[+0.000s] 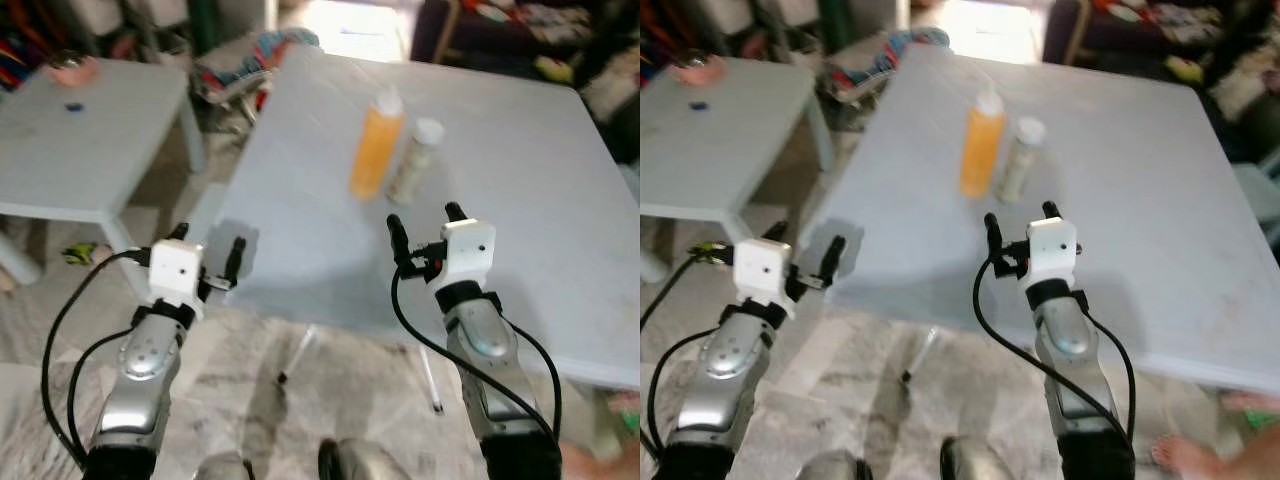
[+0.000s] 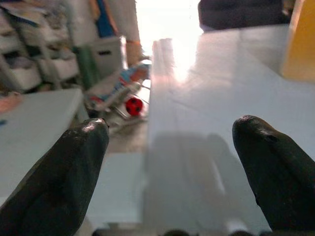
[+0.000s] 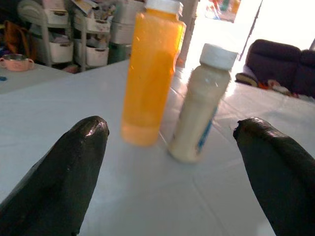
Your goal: Restocking fridge
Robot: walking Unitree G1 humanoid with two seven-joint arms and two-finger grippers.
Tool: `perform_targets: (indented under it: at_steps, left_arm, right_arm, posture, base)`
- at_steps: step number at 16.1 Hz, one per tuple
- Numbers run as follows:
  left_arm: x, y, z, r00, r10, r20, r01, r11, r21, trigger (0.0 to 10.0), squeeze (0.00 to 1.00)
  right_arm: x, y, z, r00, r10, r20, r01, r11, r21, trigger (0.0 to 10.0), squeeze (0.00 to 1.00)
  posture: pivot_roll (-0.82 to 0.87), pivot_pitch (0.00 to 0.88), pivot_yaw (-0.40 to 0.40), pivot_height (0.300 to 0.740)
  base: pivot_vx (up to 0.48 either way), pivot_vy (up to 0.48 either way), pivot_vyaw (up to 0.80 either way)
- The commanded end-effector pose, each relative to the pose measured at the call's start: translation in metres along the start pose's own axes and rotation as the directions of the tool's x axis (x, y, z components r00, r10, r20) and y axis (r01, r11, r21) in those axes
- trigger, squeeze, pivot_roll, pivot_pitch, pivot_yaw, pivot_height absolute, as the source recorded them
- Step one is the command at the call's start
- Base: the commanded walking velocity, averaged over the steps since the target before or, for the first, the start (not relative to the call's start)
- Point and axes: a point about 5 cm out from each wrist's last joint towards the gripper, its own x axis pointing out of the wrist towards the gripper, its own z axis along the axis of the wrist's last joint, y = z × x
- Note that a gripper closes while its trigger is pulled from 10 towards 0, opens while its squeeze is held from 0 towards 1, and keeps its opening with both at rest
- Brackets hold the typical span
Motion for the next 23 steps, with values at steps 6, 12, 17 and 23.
perform_targets:
  at_steps: [6, 12, 17, 23]
  left_arm:
    - [0.004, -0.002, 0.007, 0.999, 0.012, 0.029, -0.011, 0.999, -0.045, 10.0, 0.0]
    - [0.003, -0.001, 0.007, 1.0, 0.012, 0.026, -0.011, 0.999, -0.04, 10.0, 0.0]
    - [0.004, -0.004, 0.008, 1.0, -0.001, 0.026, 0.002, 0.999, -0.039, 10.0, 0.0]
    - [0.006, -0.005, 0.008, 1.0, -0.012, 0.028, 0.013, 0.999, -0.033, 10.0, 0.0]
  right_arm:
    - [-0.005, 0.009, -0.001, 0.998, 0.056, -0.007, -0.056, 0.998, -0.012, 10.0, 0.0]
    - [-0.007, 0.018, -0.002, 0.995, 0.098, -0.003, -0.098, 0.995, -0.035, 10.0, 0.0]
    - [0.009, 0.007, 0.02, 0.995, 0.036, 0.092, -0.026, 0.994, -0.105, 10.0, 0.0]
    - [0.023, -0.001, 0.033, 0.989, 0.048, 0.142, -0.034, 0.995, -0.099, 10.0, 1.0]
  posture:
    - [0.0, 0.076, -0.059, 0.74]
    - [0.0, 0.081, -0.059, 0.74]
    - [0.01, 0.087, -0.054, 0.74]
    - [0.01, 0.09, -0.049, 0.74]
  base:
    - [0.249, 0.0, 0.0]
    - [0.0, 0.0, 0.0]
    - [0.0, 0.0, 0.0]
    - [0.0, 0.0, 0.0]
